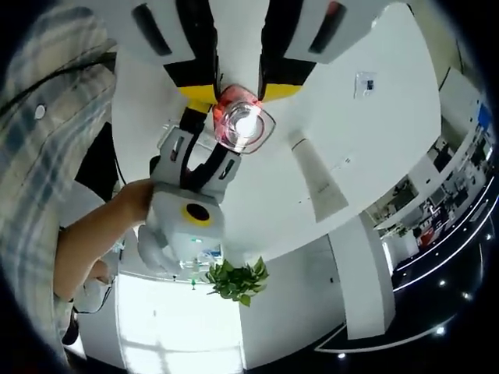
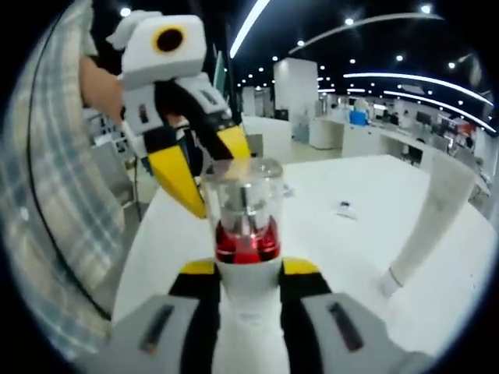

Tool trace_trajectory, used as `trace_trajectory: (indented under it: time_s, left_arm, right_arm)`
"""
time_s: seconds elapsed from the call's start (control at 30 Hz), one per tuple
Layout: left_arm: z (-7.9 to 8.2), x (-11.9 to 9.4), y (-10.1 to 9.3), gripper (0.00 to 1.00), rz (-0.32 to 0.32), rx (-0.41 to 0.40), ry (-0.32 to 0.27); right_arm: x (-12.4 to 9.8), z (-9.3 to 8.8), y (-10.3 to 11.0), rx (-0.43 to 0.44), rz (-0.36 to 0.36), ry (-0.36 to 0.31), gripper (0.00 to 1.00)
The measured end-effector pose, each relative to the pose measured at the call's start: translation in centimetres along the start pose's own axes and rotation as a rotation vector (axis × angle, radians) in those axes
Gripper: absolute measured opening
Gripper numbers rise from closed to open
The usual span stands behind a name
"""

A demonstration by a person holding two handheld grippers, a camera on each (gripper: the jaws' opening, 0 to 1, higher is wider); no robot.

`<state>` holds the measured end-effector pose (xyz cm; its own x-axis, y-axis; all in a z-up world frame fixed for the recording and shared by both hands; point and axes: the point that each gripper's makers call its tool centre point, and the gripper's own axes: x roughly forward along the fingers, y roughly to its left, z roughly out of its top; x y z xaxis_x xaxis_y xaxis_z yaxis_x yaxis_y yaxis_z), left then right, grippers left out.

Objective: Arrange the skincare products in the storage area until every visible bottle or jar stands upright without overlapping.

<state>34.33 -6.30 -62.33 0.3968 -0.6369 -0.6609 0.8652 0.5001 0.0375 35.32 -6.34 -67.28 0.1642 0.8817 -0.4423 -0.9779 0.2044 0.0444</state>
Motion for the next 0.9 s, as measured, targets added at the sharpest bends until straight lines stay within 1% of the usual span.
trace_trajectory:
  time_s: [0.03, 0.27, 0.43, 0.5, 0.53, 0.63, 0.7, 0.73, 0.77, 0.87, 0.9]
  left_arm:
    - [-0.1, 0.1, -0.1, 0.19, -0.002, 0.000, 0.000]
    - [0.1, 0.4, -0.1, 0.20, 0.003, -0.025, -0.021]
    - [0.4, 0.6, -0.5, 0.22, -0.012, -0.034, -0.032]
    - [0.4, 0.9, -0.7, 0.26, -0.014, -0.046, -0.026]
    - [0.2, 1.2, -0.8, 0.27, -0.016, -0.054, -0.011]
    - [-0.2, 1.8, -1.1, 0.32, -0.008, -0.061, 0.008]
    - [-0.6, 2.2, -1.5, 0.36, -0.006, -0.106, 0.015]
    - [-0.6, 2.3, -1.4, 0.37, 0.007, -0.125, 0.013]
    - [-0.5, 2.4, -1.4, 0.37, 0.022, -0.149, 0.002]
    - [-0.4, 3.0, -1.2, 0.39, 0.063, -0.265, -0.021]
    - [-0.6, 3.2, -0.9, 0.39, 0.090, -0.316, -0.021]
  right_arm:
    - [0.0, -0.2, 0.1, 0.004, 0.001, 0.005, 0.26]
    - [-0.2, 0.0, 0.0, 0.023, -0.005, -0.026, 0.27]
    - [-0.2, -0.1, -0.1, 0.034, -0.016, -0.039, 0.27]
    - [-0.2, -0.2, -0.1, 0.035, -0.017, -0.044, 0.27]
    - [-0.2, -0.2, 0.0, 0.041, -0.016, -0.044, 0.27]
    - [-0.2, -0.2, 0.0, 0.036, -0.011, -0.034, 0.29]
    - [-0.2, -0.1, 0.3, 0.057, 0.005, -0.034, 0.33]
    - [-0.2, -0.3, 0.3, 0.045, 0.000, -0.023, 0.35]
    - [-0.4, -0.8, 0.3, 0.012, -0.014, 0.000, 0.40]
    - [-0.6, -2.3, 0.3, 0.004, -0.032, 0.052, 0.53]
    - [-0.7, -2.6, 0.5, 0.009, -0.034, 0.058, 0.54]
